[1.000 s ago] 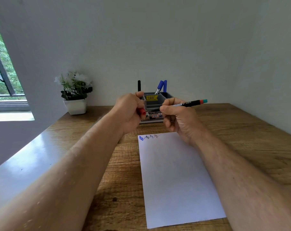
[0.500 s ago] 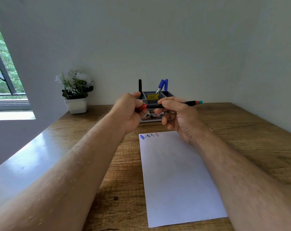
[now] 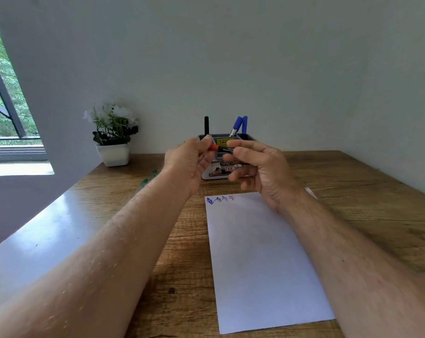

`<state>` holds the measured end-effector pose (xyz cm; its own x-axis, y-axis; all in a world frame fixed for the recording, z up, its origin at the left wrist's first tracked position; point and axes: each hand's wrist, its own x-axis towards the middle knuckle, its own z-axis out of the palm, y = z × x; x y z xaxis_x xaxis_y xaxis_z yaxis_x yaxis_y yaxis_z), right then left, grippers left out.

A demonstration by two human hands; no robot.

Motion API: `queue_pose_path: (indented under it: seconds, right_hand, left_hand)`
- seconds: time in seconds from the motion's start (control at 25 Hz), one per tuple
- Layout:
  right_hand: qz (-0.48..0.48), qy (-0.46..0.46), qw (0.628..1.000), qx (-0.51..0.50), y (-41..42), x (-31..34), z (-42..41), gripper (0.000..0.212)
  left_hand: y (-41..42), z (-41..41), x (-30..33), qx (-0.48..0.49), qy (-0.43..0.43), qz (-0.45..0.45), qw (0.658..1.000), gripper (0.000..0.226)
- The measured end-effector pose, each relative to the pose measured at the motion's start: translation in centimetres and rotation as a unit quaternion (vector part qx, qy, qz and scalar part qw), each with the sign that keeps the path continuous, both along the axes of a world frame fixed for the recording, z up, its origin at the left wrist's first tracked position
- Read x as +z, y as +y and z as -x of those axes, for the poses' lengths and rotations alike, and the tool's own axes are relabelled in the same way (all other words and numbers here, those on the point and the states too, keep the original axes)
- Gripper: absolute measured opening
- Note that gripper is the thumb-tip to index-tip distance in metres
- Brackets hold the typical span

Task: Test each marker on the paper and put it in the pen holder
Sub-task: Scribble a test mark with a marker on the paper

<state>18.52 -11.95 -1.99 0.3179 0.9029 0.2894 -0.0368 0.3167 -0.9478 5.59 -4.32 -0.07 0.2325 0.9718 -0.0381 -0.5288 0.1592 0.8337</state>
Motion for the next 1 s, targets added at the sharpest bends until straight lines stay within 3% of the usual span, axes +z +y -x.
queue_pose_path:
  seconds: [0.16,0.24,0.32,0.44,1.0]
  right_hand:
    - [0.014,-0.028,1.0,0.001,0.1,-0.1,0.1,0.022]
    - [0.02,-0.118,0.99,-0.074,0.2,-0.3,0.2,0.014]
    - [0.015,-0.248,0.956,-0.155,0.4,-0.8,0.2,0.014]
    - [-0.002,-0.353,0.916,-0.192,0.7,-1.4,0.2,0.018]
    - [-0.022,-0.376,0.91,-0.174,0.7,-0.9,0.6,0.007]
  left_hand:
    - [0.7,0.2,-0.2,0.046,-0.022,0.011,0.999,0.023]
    - [1.0,0.4,-0.2,0.067,-0.027,0.007,0.997,0.017]
    - [1.0,0.6,0.0,0.074,-0.025,0.0,0.997,0.012]
    - [0.9,0.5,0.1,0.068,-0.033,-0.007,0.997,0.011]
    - [1.7,0.5,-0.1,0.034,-0.062,-0.062,0.996,0.011]
